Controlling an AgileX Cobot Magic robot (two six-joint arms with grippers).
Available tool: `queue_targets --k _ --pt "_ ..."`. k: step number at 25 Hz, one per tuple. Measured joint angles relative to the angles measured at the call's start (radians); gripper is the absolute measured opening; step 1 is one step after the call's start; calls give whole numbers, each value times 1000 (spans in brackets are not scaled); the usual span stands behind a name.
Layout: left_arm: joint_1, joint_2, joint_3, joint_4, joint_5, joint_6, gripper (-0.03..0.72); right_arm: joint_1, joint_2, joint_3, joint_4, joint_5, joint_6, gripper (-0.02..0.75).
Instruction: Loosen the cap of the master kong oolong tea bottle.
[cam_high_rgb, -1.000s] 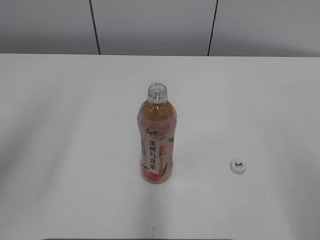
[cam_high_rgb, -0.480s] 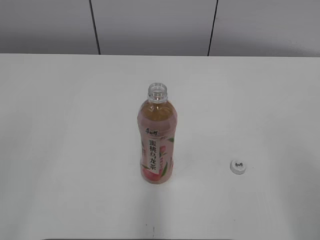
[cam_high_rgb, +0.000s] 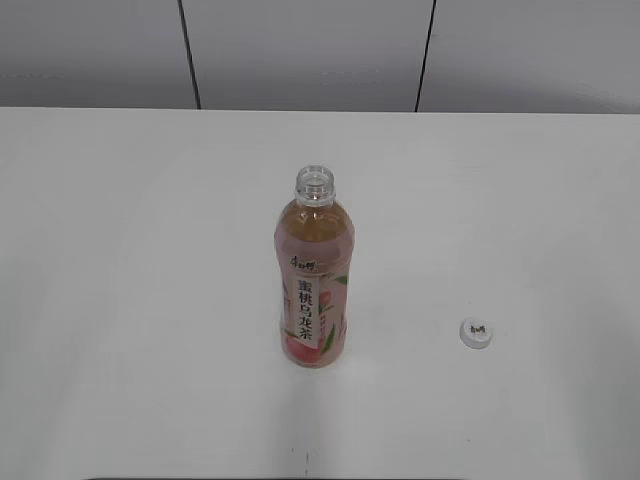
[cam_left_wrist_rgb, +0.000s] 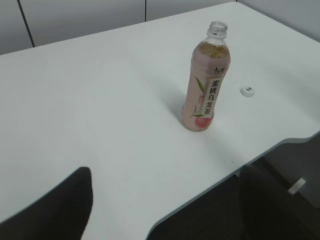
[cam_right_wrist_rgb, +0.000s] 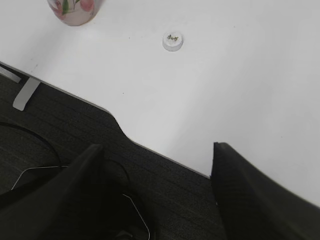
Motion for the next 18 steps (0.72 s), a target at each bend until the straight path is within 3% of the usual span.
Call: queue_targets --k 18 --pt "0 -6 8 11 -12 0 532 0 0 0 0 0 -1 503"
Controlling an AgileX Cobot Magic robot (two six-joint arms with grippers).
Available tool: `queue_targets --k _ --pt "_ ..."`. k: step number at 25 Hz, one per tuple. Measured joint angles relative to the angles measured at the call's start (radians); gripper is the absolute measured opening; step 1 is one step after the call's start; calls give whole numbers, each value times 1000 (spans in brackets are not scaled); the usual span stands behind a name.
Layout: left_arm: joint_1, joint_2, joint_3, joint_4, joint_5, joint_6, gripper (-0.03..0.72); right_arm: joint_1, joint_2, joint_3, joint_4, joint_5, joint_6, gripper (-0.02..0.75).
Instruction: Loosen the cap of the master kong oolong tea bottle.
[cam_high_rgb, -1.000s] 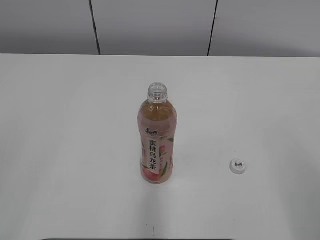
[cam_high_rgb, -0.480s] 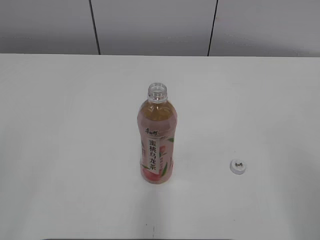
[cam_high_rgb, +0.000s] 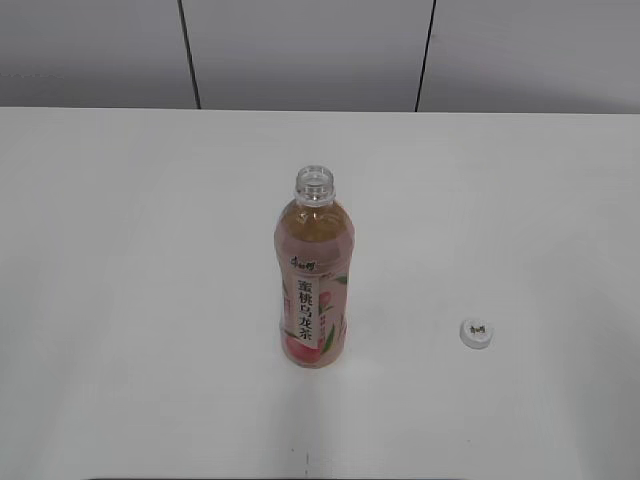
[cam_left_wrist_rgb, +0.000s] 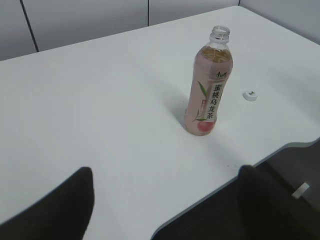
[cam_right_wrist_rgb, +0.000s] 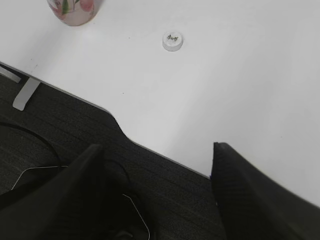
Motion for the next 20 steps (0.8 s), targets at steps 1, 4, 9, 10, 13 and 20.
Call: queue_targets --k 1,4,9,10,13,20 --pt "0 0 0 0 0 0 530 0 0 0 0 0 0 503" --pt "0 0 0 1 -1 0 524 0 0 0 0 0 1 503" --pt "52 0 0 1 -1 0 522 0 0 0 0 0 1 503" --pt "79 0 0 1 -1 0 522 0 0 0 0 0 1 503" --pt "191 0 0 1 -1 1 521 -8 -12 0 0 0 1 503" --pt "334 -32 2 2 -1 1 520 -242 -161 0 2 0 1 503"
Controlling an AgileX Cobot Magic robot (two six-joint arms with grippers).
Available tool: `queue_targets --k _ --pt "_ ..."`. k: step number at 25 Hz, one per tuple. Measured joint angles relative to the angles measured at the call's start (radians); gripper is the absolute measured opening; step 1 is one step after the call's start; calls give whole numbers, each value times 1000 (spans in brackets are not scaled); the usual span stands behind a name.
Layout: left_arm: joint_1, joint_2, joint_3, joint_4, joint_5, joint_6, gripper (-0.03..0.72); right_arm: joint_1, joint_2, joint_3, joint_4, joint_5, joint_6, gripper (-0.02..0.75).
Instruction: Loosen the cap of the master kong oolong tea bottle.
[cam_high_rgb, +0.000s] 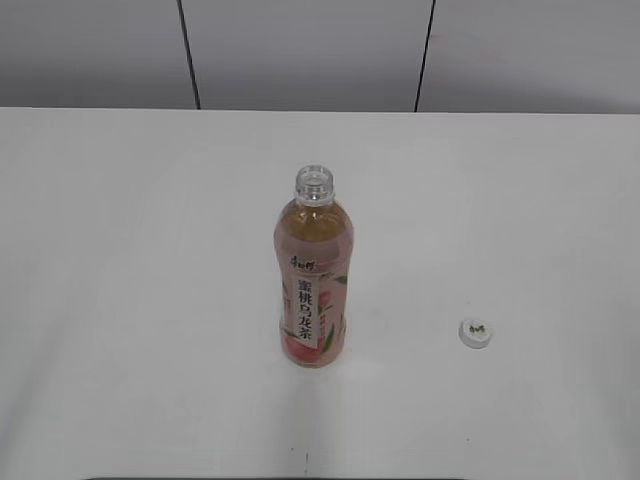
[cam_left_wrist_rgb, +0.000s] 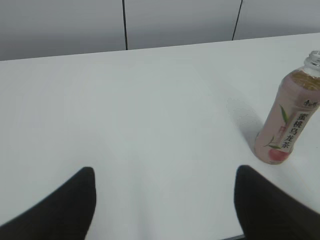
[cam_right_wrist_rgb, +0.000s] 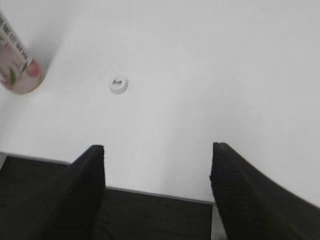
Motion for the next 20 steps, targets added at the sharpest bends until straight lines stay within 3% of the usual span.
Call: queue_targets --k 4,20 --pt "4 0 0 0 0 0 520 -92 -106 0 0 0 0 503" --pt "11 0 0 0 0 0 520 -99 -144 0 0 1 0 503"
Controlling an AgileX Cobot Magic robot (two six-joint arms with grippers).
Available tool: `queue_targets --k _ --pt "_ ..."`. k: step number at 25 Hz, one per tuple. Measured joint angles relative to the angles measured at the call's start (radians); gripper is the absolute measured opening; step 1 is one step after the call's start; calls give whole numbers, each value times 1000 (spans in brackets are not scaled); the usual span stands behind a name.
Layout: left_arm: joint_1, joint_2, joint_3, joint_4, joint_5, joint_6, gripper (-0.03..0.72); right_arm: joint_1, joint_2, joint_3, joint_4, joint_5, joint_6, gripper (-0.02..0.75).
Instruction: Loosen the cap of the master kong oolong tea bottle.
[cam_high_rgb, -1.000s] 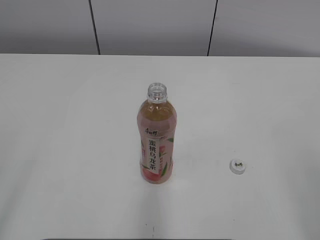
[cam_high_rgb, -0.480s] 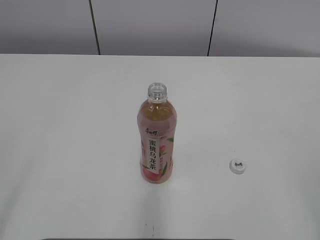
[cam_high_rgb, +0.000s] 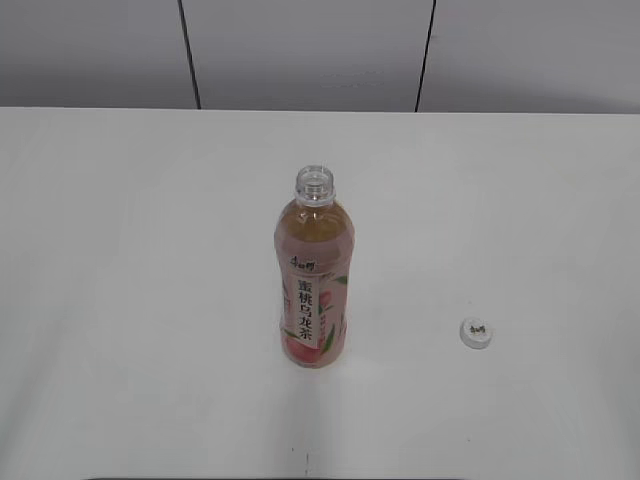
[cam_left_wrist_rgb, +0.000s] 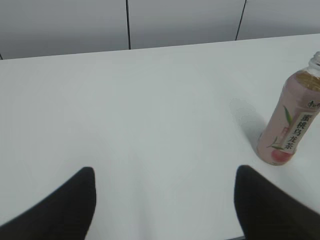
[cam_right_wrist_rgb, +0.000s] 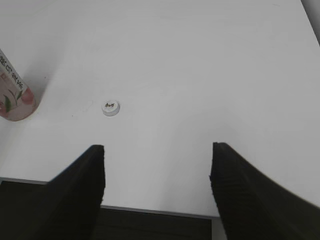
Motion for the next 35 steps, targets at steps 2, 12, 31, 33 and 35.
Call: queue_targets --k 2,12,31,33,35 --pt "0 0 0 0 0 0 520 0 0 0 0 0 0 503" --pt "1 0 0 0 0 0 520 0 0 0 -8 0 0 503" --pt "1 0 0 0 0 0 504 -116 0 0 -53 0 3 502" --pt "1 0 0 0 0 0 503 -116 0 0 -53 0 3 502" --pt "1 0 0 0 0 0 500 -116 0 0 -53 0 3 502"
